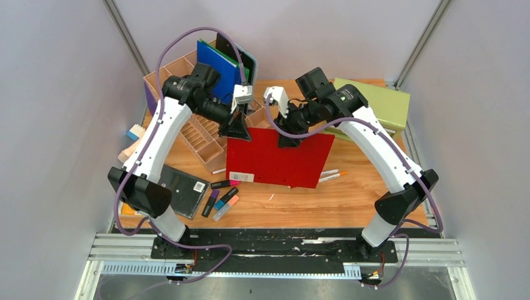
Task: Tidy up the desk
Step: Pick up the folder from the center of the board.
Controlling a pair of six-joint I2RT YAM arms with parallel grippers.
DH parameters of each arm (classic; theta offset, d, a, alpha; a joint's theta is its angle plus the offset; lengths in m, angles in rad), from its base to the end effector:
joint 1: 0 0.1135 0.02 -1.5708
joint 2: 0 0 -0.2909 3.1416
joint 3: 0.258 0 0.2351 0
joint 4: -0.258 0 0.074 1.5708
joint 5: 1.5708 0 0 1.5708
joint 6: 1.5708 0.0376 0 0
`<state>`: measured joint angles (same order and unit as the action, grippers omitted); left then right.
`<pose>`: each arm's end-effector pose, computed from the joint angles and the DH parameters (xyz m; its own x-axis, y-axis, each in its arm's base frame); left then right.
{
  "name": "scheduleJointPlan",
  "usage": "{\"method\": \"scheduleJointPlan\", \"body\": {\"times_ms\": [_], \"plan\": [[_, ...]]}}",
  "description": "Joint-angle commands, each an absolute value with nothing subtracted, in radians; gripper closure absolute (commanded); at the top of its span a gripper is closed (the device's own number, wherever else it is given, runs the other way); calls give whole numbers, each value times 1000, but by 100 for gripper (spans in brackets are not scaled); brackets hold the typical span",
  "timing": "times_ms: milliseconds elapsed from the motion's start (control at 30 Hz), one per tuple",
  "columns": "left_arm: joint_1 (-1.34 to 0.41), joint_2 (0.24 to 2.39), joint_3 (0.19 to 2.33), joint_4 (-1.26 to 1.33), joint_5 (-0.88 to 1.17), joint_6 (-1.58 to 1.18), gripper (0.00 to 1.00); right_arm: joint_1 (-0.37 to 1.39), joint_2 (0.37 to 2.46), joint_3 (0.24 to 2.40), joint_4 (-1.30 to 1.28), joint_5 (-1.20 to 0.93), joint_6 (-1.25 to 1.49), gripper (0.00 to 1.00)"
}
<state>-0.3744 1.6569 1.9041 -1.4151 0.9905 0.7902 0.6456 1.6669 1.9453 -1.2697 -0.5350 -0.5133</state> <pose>0.2564 -0.1345 0.4301 -0.2432 0.5141 -0.8225 0.9642 0.0357 -0.2628 0.2347 0.2008 0.4342 -0.2185 -0.6935 -0.6865 -0.9733 0.2050 0.1027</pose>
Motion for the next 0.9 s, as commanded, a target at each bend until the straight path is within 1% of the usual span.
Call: {"method": "scheduleJointPlan", "body": {"times_ms": [0, 33, 100, 233, 333, 433, 533, 700, 767, 867], "plan": [[-321, 1588, 1890, -1320, 1126, 677, 100, 639, 1635, 1978, -1184, -477, -442, 45], [-313, 1572, 1876, -1303, 1144, 664, 100, 635, 1630, 1977, -1176, -456, -429, 38], [-281, 1549, 1853, -1249, 1161, 605, 100, 619, 1619, 1979, -1155, -426, -406, 27], [-201, 1513, 1822, -1160, 1212, 523, 100, 535, 1602, 2011, -1117, -422, -339, 19], [-124, 1487, 1802, -1069, 1264, 443, 100, 417, 1588, 2034, -1074, -494, -264, 16], [-55, 1459, 1767, -912, 1314, 299, 100, 276, 1565, 2027, -1012, -633, -177, 15], [-26, 1409, 1699, -749, 1356, 161, 100, 175, 1540, 1982, -966, -768, -147, 14], [-15, 1346, 1573, -345, 1403, -176, 100, 107, 1441, 1759, -811, -963, -189, 12], [-14, 1338, 1543, -275, 1416, -241, 100, 107, 1402, 1677, -757, -1006, -219, 9], [-14, 1333, 1540, -265, 1425, -253, 100, 106, 1381, 1612, -720, -1042, -261, 5]]}}
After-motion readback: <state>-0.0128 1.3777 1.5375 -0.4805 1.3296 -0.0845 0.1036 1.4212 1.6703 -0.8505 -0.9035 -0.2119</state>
